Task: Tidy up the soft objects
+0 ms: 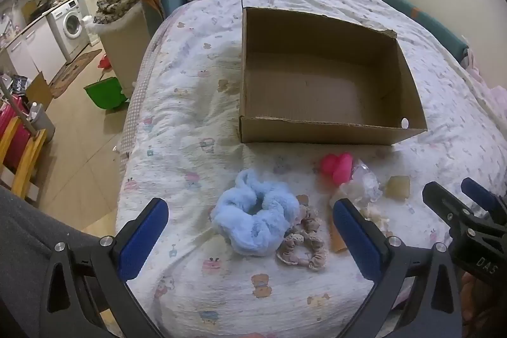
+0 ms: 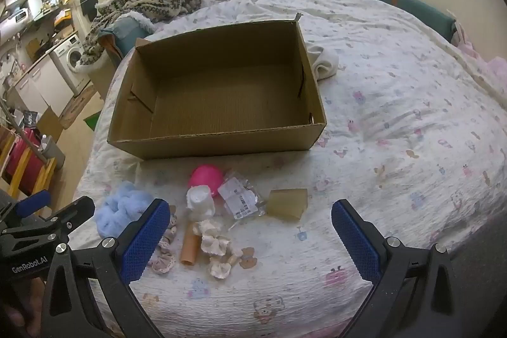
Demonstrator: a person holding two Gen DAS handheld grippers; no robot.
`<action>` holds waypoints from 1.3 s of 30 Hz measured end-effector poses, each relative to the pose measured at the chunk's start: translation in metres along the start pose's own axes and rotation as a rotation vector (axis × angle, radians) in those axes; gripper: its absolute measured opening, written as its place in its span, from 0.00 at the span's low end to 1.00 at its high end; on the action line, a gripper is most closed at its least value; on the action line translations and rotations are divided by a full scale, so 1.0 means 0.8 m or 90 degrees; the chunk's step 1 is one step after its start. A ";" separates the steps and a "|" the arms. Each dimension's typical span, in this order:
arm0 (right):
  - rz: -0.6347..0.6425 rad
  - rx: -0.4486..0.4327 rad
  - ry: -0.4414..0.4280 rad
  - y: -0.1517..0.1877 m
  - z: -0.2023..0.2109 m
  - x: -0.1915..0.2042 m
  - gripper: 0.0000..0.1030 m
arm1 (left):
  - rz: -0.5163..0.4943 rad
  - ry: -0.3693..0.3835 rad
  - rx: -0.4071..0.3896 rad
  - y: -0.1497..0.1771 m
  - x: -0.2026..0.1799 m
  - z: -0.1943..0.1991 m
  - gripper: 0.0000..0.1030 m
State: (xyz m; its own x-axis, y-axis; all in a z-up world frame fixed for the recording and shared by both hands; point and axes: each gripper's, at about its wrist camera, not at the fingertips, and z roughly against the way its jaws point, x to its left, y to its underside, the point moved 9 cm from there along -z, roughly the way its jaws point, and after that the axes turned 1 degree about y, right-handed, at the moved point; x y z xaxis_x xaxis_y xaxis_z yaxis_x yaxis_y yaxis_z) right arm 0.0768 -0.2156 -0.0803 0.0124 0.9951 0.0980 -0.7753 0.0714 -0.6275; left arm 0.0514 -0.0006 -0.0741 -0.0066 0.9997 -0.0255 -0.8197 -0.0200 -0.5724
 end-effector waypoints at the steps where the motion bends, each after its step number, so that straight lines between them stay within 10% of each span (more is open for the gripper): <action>1: 0.000 -0.001 0.000 0.000 0.000 0.000 1.00 | 0.000 0.002 0.000 0.000 -0.001 0.000 1.00; 39: 0.000 0.005 0.004 0.002 -0.003 0.000 1.00 | 0.002 0.006 -0.002 -0.001 -0.001 0.003 1.00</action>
State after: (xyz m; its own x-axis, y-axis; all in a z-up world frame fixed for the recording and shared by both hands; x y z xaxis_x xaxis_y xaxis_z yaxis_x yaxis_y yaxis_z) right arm 0.0773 -0.2152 -0.0829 0.0166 0.9955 0.0931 -0.7806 0.0710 -0.6210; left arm 0.0505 -0.0012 -0.0721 -0.0044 0.9994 -0.0346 -0.8176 -0.0236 -0.5752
